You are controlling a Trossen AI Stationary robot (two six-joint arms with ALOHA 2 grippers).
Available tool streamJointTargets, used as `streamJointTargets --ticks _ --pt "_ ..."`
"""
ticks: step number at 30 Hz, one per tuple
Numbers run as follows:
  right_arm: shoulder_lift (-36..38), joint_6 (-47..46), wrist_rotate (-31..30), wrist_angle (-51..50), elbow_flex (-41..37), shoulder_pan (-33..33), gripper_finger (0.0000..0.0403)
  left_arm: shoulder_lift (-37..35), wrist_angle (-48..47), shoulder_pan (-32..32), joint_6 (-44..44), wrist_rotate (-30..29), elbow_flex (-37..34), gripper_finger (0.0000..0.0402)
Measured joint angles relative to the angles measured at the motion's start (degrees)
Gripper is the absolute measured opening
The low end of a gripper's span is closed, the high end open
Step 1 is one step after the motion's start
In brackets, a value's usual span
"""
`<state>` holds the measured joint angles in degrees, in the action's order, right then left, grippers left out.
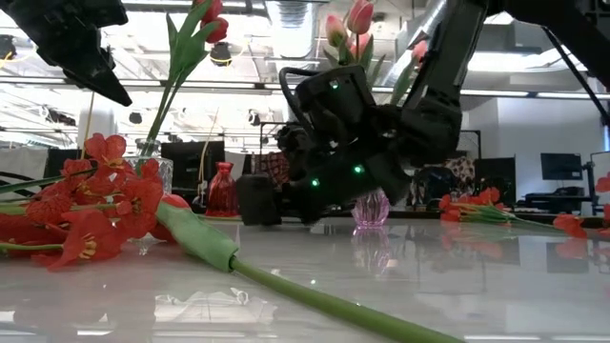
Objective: Sort flowers into vase by color
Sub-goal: Put the red tulip into the transparent vase
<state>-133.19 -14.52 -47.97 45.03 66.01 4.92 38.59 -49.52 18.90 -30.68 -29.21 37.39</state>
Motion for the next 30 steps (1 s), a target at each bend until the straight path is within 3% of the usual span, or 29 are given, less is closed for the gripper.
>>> streamJointTargets --ticks 7,14,24,30 --pt "0.0 -5.6 -1.0 0.1 1.7 -2.5 0.0264 0.0 0.0 0.0 0.0 -0.2 0.0 0.0142" --pt "0.4 -16.9 8.2 -9.7 3.6 -6.8 0.0264 0.0 -0.1 0.0 0.0 0.0 0.0 0.0142" --pt "0.4 -11.8 12.2 -13.4 4.0 -4.9 0.0261 0.0 -0.1 0.0 0.5 0.0 0.0 0.0142" --pt "0.4 -16.5 15.1 -13.1 4.0 -3.7 0.022 0.0 -0.1 0.0 0.4 0.0 0.0 0.0142"
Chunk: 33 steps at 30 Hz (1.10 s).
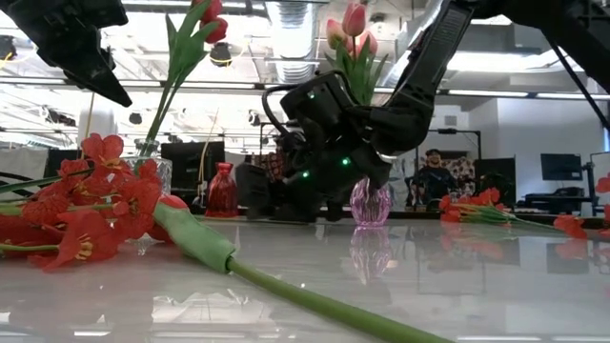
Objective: Sort flowers into vase by color
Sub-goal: Put the red tulip into the transparent vase
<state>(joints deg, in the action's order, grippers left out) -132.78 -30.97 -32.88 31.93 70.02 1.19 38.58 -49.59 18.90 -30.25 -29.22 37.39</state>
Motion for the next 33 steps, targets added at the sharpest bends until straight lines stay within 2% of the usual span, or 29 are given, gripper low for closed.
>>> streamJointTargets --ticks 3,9,15,24,29,33 --pt "0.6 -0.5 0.6 0.5 -0.1 0.9 0.0201 0.0 0.0 0.0 -0.3 0.0 0.0 0.0142" --pt "4.4 2.1 5.9 -1.5 -0.2 2.8 0.0189 0.0 0.0 0.0 -0.2 0.3 0.0 0.0142" --pt "7.9 7.1 4.2 -2.6 -0.2 2.6 0.0188 0.0 0.0 0.0 -0.3 0.4 0.0 0.0142" --pt "7.7 8.3 2.8 -9.6 -0.2 3.5 0.0188 0.0 0.0 0.0 -0.4 0.4 0.0 0.0142" --pt "7.7 11.1 2.5 -9.3 -0.2 5.7 0.0188 0.0 0.0 0.0 -0.3 0.0 0.0 0.0142" --pt "7.7 9.9 1.2 -12.4 -0.2 6.4 0.0188 0.0 0.1 0.0 -0.4 0.0 0.0 0.0142"
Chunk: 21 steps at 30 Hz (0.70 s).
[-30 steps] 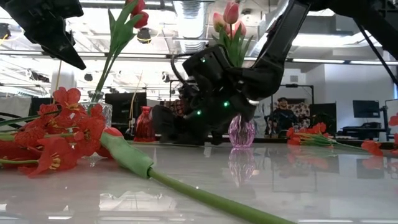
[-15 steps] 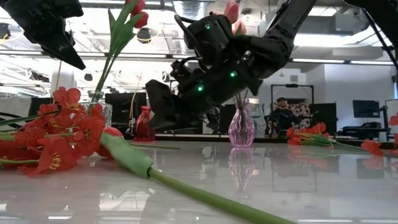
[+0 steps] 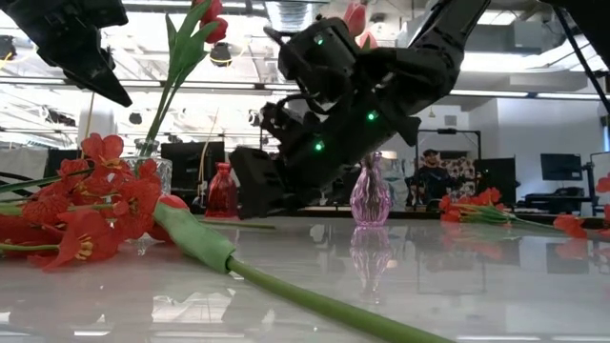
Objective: Sort flowers into vase by color
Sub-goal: Put the red tulip into the transparent vase
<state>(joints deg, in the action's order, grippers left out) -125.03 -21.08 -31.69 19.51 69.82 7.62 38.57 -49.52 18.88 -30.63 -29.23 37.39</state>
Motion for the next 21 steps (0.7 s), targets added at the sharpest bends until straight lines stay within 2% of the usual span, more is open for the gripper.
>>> streamJointTargets --ticks 4,13,17,21 --pt "-0.1 -2.6 -1.2 -4.4 0.1 -0.4 0.0188 0.0 0.0 0.0 -0.1 0.0 0.0 0.0142" --pt "-3.1 -4.5 0.3 -2.8 0.4 -0.1 0.0182 0.0 0.1 0.0 -0.3 0.5 0.0 0.0142" --pt "-3.2 -5.7 0.7 -4.3 0.4 0.2 0.0149 0.0 0.1 0.0 -0.2 0.5 0.0 0.0142" --pt "-3.3 -5.8 1.2 -4.4 0.4 0.4 0.0096 0.0 0.1 0.0 -0.2 0.5 0.0 0.0142"
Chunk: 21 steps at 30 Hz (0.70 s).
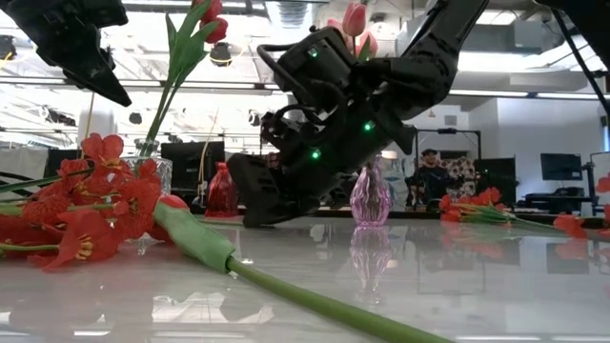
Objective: Sort flowers into vase by color
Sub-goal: Put the red tulip into the transparent vase
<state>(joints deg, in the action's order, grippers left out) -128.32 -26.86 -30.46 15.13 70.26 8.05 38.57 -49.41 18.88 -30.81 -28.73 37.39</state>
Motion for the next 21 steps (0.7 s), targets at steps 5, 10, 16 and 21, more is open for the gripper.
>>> streamJointTargets --ticks 5,10,16,21 --pt "0.4 0.0 0.4 -0.5 -0.1 0.0 0.0024 0.0 0.0 0.0 0.0 0.0 0.0 0.0142" --pt "2.5 0.1 -0.7 -1.7 -0.3 0.1 0.0019 0.0 0.0 0.0 0.2 1.3 0.0 0.0142" --pt "7.8 0.3 -3.3 -5.9 -0.6 0.0 0.0017 0.0 -0.5 0.0 0.1 1.4 0.0 0.0142" --pt "12.7 0.3 -9.1 -9.3 -0.5 0.4 0.0017 0.0 -1.3 0.0 -0.4 1.5 0.0 0.0142"
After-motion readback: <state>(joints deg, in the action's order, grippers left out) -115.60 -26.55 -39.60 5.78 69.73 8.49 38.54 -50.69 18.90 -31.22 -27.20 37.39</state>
